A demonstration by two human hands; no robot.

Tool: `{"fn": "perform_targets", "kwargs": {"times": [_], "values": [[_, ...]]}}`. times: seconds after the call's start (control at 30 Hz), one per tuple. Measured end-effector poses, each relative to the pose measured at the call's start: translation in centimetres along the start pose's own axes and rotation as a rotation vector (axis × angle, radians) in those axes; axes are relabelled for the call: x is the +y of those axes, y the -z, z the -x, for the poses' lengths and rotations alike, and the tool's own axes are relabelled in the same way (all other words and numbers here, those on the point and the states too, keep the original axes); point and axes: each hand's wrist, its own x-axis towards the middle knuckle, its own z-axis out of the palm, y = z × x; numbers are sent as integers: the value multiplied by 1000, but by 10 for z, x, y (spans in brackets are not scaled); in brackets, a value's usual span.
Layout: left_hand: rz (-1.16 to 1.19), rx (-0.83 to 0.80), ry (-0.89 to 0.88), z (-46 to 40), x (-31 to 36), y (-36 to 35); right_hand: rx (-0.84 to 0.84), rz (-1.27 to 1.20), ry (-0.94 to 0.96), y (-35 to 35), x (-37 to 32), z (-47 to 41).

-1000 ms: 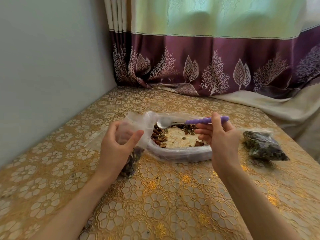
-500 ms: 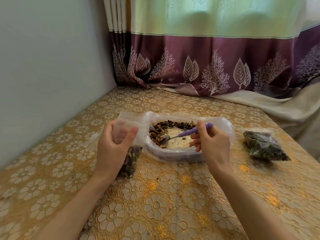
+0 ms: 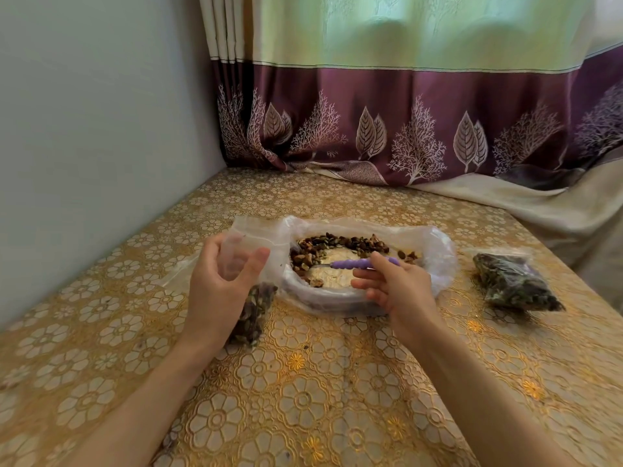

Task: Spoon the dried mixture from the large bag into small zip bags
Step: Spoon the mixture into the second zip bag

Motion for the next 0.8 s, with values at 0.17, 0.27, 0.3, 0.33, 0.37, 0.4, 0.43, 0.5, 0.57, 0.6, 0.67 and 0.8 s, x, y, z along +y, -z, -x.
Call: {"fn": "perform_targets", "kwargs": {"times": [0.17,0.27,0.3,0.33,0.37,0.4,0.43,0.5,0.57,0.6,0.67,0.8], "values": [[-34,-59,12,-4,-7,1,100,-99,-15,8,-5,-3],[-135,-140,4,-6,-14,-1,134,-112,12,9,-6,-4],[-176,-167,1,-6,-16,-2,144,-123,25,10,-7,-3],[-209,-186,-4,-7,-19,-2,150,-134,41,9,-9,-3],[-233,-197,-9,-8,-21,-2,156,-147,63,9,-11,-2],[-250,-202,-15,-8,-22,-2,162,-161,89,10,-13,-2],[-261,-206,-19,-8,-23,-2,171,-174,118,10,-15,-1],[-277,-215,-30,-8,-24,-2,186,-184,187,11,-20,0],[-287,-225,-39,-8,-25,-2,169,-180,260,10,-25,4],[-289,-229,-37,-8,-25,-3,152,-176,289,10,-28,6],[-283,-228,-34,-9,-25,-3,113,-166,330,7,-31,11],[-272,-228,-36,-10,-26,-2,20,-145,368,1,-33,21]]}}
